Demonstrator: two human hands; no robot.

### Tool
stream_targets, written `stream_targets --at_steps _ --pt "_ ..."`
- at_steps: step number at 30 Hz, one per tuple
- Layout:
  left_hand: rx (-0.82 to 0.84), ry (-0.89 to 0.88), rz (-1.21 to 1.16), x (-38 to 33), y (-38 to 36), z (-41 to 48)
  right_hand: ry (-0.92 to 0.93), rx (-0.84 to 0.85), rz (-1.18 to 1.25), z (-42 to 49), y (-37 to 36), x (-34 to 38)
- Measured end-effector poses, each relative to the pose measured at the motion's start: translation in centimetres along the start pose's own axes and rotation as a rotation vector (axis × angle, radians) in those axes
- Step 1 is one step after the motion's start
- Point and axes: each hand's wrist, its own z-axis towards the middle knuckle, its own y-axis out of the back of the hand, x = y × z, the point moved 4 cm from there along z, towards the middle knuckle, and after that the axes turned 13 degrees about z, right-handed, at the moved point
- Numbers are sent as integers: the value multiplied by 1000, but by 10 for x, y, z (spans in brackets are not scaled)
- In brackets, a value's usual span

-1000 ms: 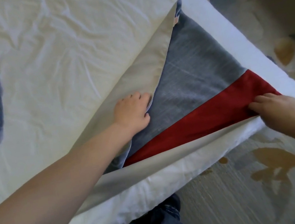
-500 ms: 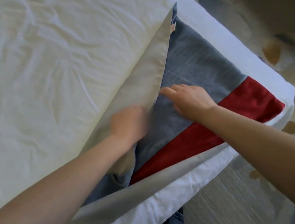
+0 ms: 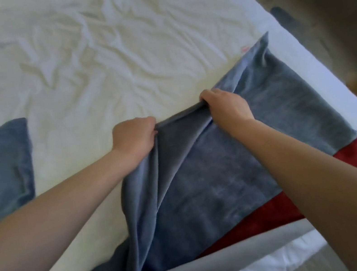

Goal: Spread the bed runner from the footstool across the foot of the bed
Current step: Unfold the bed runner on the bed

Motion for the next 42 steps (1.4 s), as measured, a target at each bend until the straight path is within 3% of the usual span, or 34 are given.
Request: stream_targets --at_steps 5,11,17,24,30,33,42 --pt "99 86 46 56 3 32 -78 60 161 17 -7 18" --pt "108 144 224 60 12 66 -85 152 117 8 -17 -6" --pt "-51 -46 82 -28 33 86 -44 9 81 -8 6 -56" --pt "-62 -370 43 -157 48 121 -387 -156 84 -62 44 -163" --pt "-88 -481 116 -244 72 154 -490 -312 164 -93 55 -207" --pt "-108 -555 187 -268 84 172 -630 -290 198 -107 55 -219" --pt "29 -602 379 -267 84 226 -597 -51 202 -118 59 -259"
